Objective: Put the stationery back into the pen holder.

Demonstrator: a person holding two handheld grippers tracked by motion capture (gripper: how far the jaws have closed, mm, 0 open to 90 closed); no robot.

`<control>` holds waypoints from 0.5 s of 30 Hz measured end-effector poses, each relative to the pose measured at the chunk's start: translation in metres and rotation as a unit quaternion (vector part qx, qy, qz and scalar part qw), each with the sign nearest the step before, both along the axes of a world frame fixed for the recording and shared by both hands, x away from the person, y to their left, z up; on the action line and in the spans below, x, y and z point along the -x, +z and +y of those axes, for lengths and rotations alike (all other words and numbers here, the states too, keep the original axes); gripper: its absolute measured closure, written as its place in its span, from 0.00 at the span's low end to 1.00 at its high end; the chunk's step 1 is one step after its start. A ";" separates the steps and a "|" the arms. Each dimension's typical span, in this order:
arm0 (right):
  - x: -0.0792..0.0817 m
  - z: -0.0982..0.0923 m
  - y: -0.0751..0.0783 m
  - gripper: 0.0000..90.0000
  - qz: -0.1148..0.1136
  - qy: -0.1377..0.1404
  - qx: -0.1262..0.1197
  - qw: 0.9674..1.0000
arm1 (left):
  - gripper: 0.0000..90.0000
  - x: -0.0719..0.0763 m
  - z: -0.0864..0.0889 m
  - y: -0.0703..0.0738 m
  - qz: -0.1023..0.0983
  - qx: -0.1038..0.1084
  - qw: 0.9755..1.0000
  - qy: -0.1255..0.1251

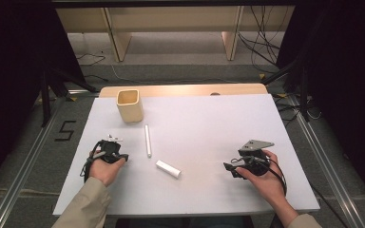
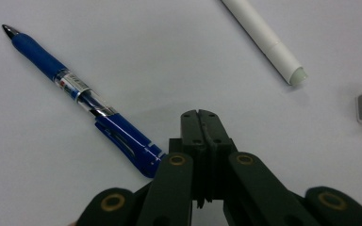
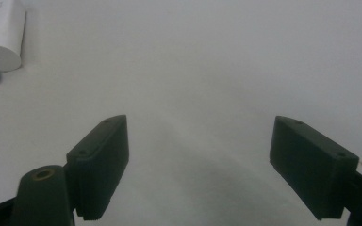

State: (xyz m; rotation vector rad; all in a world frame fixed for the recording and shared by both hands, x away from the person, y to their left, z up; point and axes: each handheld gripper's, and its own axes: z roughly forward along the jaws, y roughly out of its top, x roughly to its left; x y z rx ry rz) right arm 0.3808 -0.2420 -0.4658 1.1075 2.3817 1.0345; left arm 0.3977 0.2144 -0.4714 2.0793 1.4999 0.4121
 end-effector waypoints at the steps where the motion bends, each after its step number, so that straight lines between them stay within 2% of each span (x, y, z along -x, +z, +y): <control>1: 0.000 0.000 0.000 0.23 0.000 0.001 0.001 1.000 | 1.00 0.000 0.000 0.000 0.001 -0.002 1.000 -0.003; 5: 0.000 0.000 0.000 0.23 0.000 0.001 0.001 1.000 | 1.00 0.001 -0.002 -0.003 0.010 -0.007 1.000 -0.012; 15: 0.000 0.000 0.000 0.23 0.000 0.002 0.001 1.000 | 1.00 0.000 -0.001 -0.007 0.017 -0.014 1.000 -0.012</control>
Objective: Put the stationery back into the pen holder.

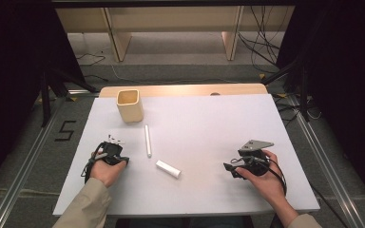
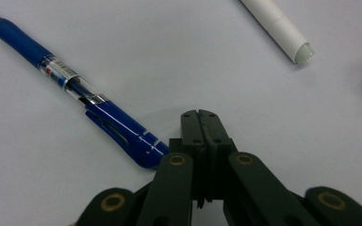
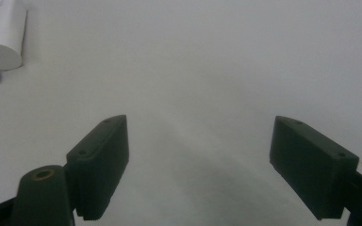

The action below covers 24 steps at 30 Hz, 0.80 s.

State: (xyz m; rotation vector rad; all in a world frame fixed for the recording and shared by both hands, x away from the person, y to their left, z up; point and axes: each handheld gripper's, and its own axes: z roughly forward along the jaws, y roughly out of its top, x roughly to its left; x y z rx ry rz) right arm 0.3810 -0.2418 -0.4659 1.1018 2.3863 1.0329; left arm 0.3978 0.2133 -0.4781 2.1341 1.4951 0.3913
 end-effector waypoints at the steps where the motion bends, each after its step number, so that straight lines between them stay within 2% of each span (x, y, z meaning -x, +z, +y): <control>1: 0.000 0.000 0.000 0.23 -0.001 0.000 0.000 1.000 | 1.00 0.000 0.000 0.000 -0.001 -0.002 1.000 0.000; 8: 0.000 0.000 0.000 0.23 -0.001 0.002 0.001 1.000 | 1.00 -0.001 0.003 0.000 0.002 -0.004 1.000 0.001; 24: 0.001 0.000 0.000 0.23 -0.001 0.002 0.000 1.000 | 1.00 0.003 0.010 0.004 0.026 -0.019 0.999 0.002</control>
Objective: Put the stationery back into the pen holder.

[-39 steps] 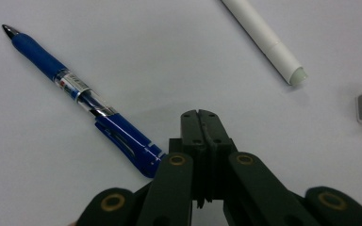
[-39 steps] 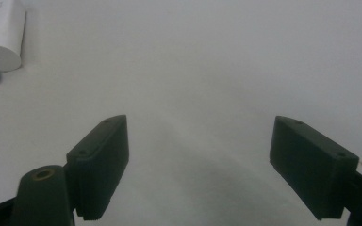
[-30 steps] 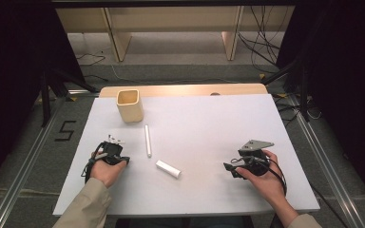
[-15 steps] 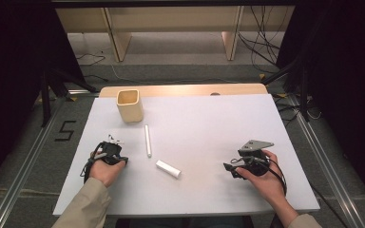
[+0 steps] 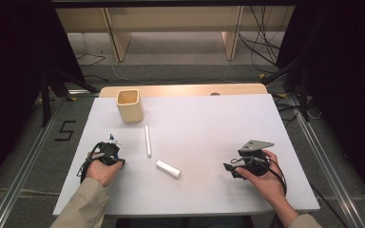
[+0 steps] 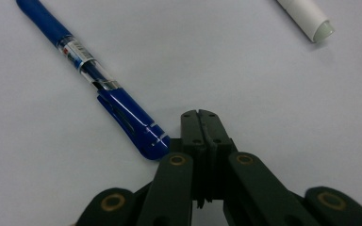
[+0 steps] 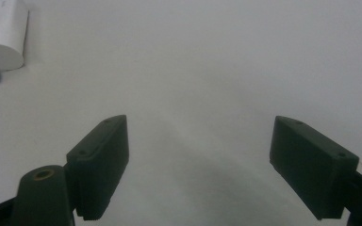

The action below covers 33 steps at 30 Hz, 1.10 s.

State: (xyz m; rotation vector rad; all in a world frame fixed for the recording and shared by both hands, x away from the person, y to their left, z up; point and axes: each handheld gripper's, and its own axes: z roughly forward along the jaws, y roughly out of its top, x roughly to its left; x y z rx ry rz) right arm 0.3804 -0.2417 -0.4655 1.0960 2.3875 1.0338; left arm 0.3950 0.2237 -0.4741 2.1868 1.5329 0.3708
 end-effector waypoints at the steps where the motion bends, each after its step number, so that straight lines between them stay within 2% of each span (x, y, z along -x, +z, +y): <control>1: 0.000 0.000 0.000 0.23 0.000 0.000 0.000 1.000 | 1.00 0.000 0.001 0.000 0.002 -0.001 1.000 0.000; 22: 0.000 0.000 0.000 0.23 0.001 0.000 0.000 1.000 | 1.00 0.003 0.023 0.004 0.033 -0.017 0.999 0.022; 33: 0.000 0.000 0.000 0.23 0.001 0.001 0.001 1.000 | 1.00 0.002 0.032 0.005 0.034 -0.043 0.998 0.035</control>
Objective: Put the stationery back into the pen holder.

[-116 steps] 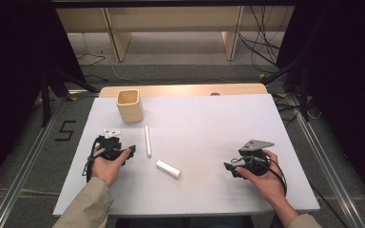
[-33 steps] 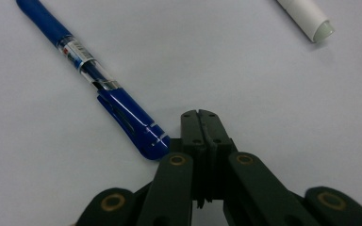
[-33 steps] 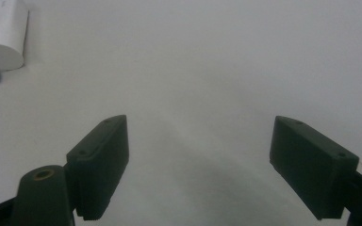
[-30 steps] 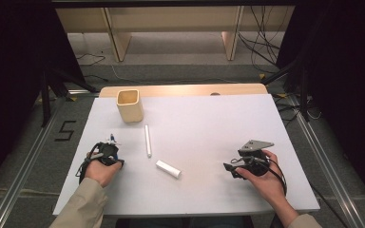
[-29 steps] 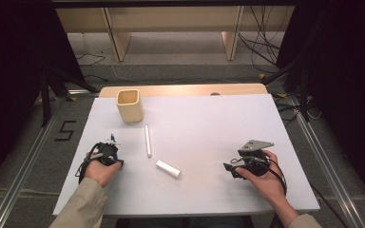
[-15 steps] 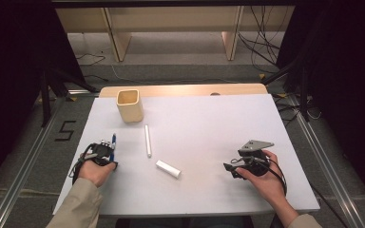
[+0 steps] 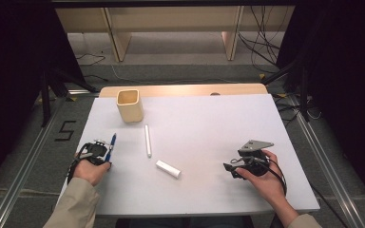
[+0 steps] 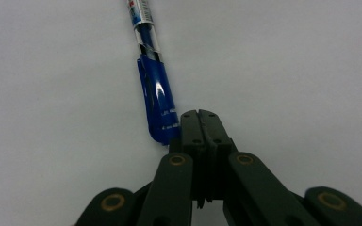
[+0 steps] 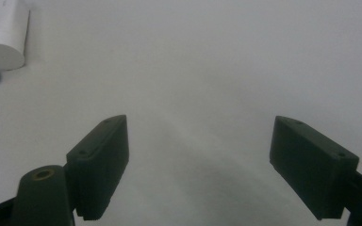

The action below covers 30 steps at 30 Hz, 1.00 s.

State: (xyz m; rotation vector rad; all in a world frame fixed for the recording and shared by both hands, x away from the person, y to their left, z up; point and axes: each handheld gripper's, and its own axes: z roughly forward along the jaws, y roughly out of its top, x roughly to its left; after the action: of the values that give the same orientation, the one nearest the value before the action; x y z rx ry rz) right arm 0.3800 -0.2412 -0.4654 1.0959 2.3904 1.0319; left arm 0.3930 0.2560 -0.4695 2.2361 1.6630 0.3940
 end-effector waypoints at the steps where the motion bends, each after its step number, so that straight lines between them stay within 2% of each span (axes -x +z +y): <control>1: 0.000 0.000 0.000 0.23 0.001 0.000 0.000 1.000 | 1.00 0.000 0.000 0.000 0.000 -0.001 1.000 0.001; 8: 0.000 0.000 0.000 0.23 0.000 0.000 -0.001 1.000 | 1.00 0.000 0.000 0.002 -0.003 -0.008 1.000 -0.004; 11: 0.000 0.000 0.000 0.23 0.000 0.000 -0.001 1.000 | 0.99 -0.001 -0.003 0.008 -0.015 -0.009 1.000 -0.010; 14: 0.000 0.000 0.000 0.23 0.000 -0.001 -0.001 1.000 | 0.90 -0.005 -0.004 0.015 -0.030 -0.010 0.999 -0.009; 18: 0.000 0.000 0.000 0.23 0.000 -0.002 0.000 1.000 | 0.82 -0.014 0.000 0.020 -0.046 -0.016 0.999 0.007; 22: -0.001 0.000 0.000 0.23 0.000 -0.001 0.000 1.000 | 0.73 -0.022 0.006 0.021 -0.053 -0.013 0.998 0.025; 30: -0.001 0.001 -0.001 0.23 0.000 -0.001 0.000 1.000 | 0.61 -0.039 0.009 0.015 -0.043 0.000 0.998 0.055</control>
State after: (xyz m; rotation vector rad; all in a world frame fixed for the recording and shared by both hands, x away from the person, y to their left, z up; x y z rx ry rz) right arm 0.3807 -0.2406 -0.4659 1.0990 2.3876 1.0315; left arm 0.4317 0.2647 -0.4543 2.1024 1.7466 0.5094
